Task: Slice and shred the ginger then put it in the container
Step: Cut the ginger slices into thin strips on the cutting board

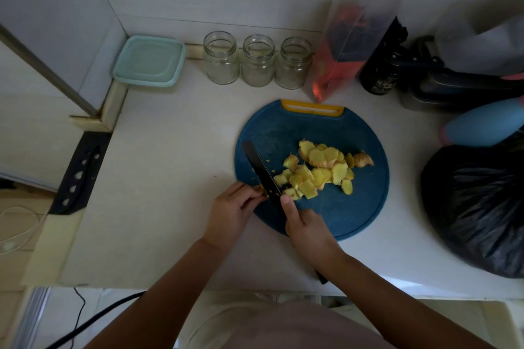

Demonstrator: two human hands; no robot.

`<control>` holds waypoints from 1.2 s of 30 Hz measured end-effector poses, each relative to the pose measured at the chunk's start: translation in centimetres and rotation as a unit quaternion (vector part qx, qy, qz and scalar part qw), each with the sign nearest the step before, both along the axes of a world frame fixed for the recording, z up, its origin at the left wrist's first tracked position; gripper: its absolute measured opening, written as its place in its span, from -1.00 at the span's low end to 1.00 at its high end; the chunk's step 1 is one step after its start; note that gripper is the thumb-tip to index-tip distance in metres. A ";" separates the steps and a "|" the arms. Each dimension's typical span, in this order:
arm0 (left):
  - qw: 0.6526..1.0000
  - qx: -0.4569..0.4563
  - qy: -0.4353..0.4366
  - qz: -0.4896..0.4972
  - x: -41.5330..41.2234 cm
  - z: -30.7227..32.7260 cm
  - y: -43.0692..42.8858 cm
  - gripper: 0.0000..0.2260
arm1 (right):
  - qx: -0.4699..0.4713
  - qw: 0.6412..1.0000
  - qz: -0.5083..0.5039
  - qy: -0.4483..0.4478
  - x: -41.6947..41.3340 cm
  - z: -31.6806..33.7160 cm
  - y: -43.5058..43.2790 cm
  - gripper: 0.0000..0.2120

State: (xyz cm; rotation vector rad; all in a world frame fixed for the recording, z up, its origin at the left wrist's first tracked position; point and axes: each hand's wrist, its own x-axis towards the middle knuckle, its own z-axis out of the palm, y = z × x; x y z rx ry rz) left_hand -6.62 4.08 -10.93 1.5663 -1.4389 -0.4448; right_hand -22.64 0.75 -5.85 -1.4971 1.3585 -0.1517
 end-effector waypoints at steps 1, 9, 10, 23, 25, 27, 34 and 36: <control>1.000 0.000 0.001 0.001 0.0 0.0 0.0 -0.78 | 0.005 1.000 -0.003 -0.004 0.0 0.0 -0.1 -0.36; 1.000 0.000 -0.001 0.007 -0.1 -0.3 0.1 -0.84 | 0.035 0.999 -0.020 -0.010 0.5 -0.1 -0.5 -0.38; 1.000 0.002 0.000 0.008 -0.1 -0.4 0.1 -0.87 | 0.041 0.999 -0.026 -0.017 0.5 -0.1 -0.5 -0.39; 0.999 0.047 -0.005 0.027 -0.5 0.2 0.2 -0.75 | 0.076 0.996 -0.008 0.054 3.1 0.6 -2.1 -0.43; 0.998 0.058 -0.017 0.021 -0.6 0.3 0.1 -0.76 | 0.065 0.995 -0.006 0.070 3.6 1.1 -2.5 -0.45; 0.998 0.063 -0.018 0.023 -0.7 0.2 0.0 -0.83 | 0.059 0.995 0.009 0.079 3.2 1.5 -2.6 -0.48; 0.996 0.067 -0.051 -0.002 -0.6 0.8 -0.3 -0.75 | 0.097 0.991 -0.030 0.081 -0.6 1.2 -2.1 -0.54; 0.995 0.078 -0.063 -0.007 -0.4 0.9 -0.4 -0.79 | 0.136 0.987 -0.071 0.049 -1.0 1.4 -1.9 -0.52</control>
